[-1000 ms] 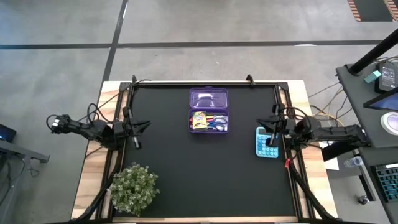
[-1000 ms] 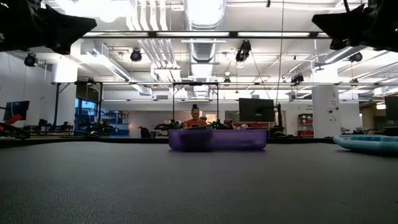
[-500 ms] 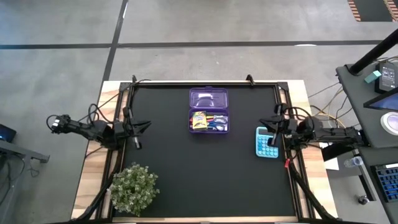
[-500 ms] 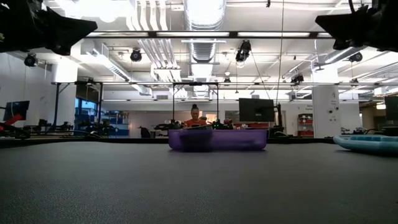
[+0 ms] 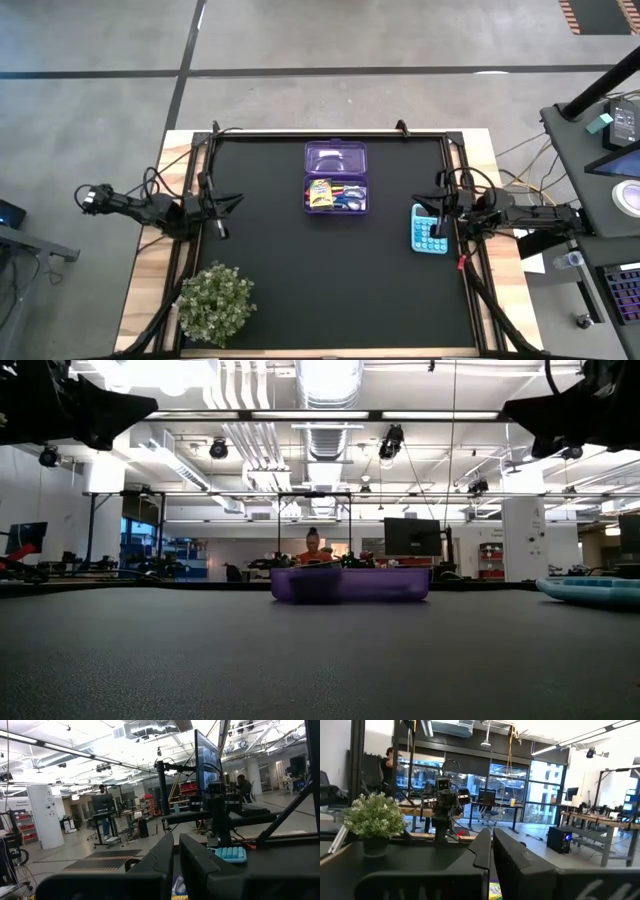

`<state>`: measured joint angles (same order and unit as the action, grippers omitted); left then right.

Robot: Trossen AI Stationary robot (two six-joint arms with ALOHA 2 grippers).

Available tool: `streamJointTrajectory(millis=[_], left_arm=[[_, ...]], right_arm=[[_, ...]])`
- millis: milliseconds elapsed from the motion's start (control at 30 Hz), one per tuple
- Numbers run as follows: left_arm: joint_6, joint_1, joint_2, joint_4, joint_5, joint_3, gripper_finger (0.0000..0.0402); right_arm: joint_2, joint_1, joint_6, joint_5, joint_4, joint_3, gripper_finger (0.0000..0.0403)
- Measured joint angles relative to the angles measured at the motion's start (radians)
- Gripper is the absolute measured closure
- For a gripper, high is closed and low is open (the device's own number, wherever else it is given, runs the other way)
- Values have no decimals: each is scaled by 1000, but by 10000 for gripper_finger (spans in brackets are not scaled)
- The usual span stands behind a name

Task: Pack school essentials
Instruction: Return to Home Position

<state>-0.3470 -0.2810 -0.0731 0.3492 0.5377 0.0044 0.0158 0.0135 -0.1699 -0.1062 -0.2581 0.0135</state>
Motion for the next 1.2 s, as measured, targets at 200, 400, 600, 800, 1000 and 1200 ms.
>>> streamJointTrajectory(millis=[200, 400, 600, 800, 1000, 1200], left_arm=[[0, 0, -1, -1, 0, 0, 389], [0, 0, -1, 0, 1, 0, 389], [0, 0, -1, 0, 1, 0, 389], [0, 0, -1, 0, 2, 0, 389], [0, 0, -1, 0, 2, 0, 389], [0, 0, -1, 0, 2, 0, 389]], right_arm=[[0, 0, 21, 0, 0, 0, 394], [0, 0, 21, 0, 0, 0, 394], [0, 0, 21, 0, 0, 0, 394], [0, 0, 21, 0, 0, 0, 394], [0, 0, 21, 0, 0, 1, 394], [0, 0, 21, 0, 0, 1, 394]])
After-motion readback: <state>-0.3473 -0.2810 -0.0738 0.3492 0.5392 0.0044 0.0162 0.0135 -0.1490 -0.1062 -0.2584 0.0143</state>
